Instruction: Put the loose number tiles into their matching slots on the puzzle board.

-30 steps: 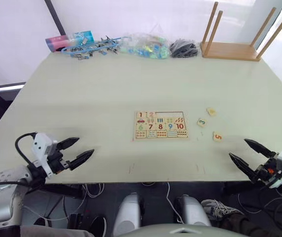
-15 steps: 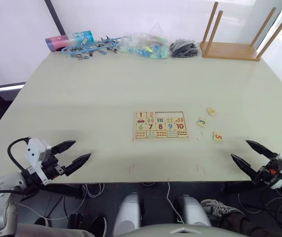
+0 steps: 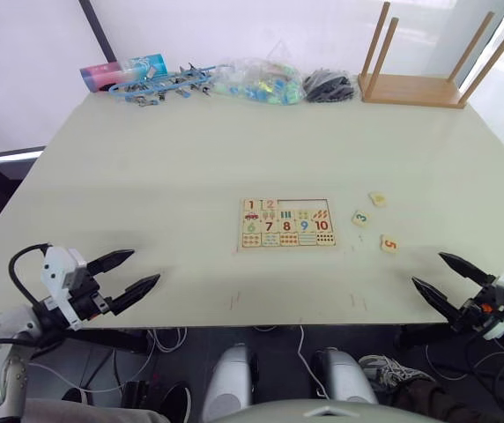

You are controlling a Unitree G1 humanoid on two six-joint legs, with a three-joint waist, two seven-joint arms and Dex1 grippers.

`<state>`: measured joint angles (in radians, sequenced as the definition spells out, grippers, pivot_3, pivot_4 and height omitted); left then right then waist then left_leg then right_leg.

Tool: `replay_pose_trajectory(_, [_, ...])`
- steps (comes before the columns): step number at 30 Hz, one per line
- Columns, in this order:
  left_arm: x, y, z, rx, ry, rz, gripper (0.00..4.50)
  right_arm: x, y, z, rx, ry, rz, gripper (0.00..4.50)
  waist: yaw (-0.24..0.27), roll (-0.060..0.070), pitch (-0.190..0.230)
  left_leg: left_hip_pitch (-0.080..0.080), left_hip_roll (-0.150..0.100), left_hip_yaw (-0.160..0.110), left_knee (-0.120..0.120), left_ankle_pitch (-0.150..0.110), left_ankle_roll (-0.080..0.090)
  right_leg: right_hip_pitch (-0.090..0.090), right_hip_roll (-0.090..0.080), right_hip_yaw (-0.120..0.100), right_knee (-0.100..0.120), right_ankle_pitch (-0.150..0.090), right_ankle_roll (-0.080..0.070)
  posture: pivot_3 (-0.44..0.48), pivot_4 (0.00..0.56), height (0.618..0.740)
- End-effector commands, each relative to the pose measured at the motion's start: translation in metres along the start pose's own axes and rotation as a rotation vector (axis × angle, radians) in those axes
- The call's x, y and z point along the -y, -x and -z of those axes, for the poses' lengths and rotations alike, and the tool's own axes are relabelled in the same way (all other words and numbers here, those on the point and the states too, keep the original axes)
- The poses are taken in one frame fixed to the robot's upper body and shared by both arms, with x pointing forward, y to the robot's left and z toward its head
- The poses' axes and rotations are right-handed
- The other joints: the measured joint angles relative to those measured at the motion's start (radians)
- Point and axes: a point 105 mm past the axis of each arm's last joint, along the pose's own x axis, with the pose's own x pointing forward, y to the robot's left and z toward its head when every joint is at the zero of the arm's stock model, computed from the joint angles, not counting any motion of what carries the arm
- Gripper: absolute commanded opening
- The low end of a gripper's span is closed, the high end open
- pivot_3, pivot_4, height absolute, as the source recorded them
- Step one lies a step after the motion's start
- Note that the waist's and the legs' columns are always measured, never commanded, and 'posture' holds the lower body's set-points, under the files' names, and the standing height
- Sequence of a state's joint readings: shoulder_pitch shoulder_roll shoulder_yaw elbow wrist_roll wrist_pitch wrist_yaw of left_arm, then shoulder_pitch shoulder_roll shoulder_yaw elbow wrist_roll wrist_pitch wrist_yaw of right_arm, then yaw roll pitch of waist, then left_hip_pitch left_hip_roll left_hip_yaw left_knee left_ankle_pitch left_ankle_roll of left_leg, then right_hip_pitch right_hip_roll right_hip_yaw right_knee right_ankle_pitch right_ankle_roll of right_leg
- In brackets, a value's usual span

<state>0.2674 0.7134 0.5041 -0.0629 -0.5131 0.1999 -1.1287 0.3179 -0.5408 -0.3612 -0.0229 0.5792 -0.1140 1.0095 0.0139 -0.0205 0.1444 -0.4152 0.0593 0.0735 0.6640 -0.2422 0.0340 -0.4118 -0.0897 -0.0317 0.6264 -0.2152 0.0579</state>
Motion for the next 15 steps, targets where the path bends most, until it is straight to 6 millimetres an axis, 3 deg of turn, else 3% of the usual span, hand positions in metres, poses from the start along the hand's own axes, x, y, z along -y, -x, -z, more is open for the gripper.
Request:
replay_pose_trajectory(1, [-0.0032, 0.0020, -0.0086, 0.021, -0.039, 0.004, 4.44, 0.0014, 0.0001, -0.0093, 0.029, 0.027, 0.004, 4.50, 0.000, 0.000, 0.000, 0.000, 0.000, 0.000, 0.000, 0.000, 0.000, 0.000, 0.000, 0.000, 0.000, 0.000, 0.000, 0.000, 0.150, 0.737])
replay_pose_trajectory(15, [-0.0065, 0.0032, -0.0086, 0.039, -0.049, 0.009, 4.44, 0.0027, -0.0011, -0.0092, 0.034, 0.033, -0.006, 4.50, 0.000, 0.002, 0.001, 0.000, 0.000, 0.000, -0.001, 0.000, 0.000, -0.001, -0.001, 0.000, -0.001, 0.000, 0.000, 0.000, 0.150, 0.737])
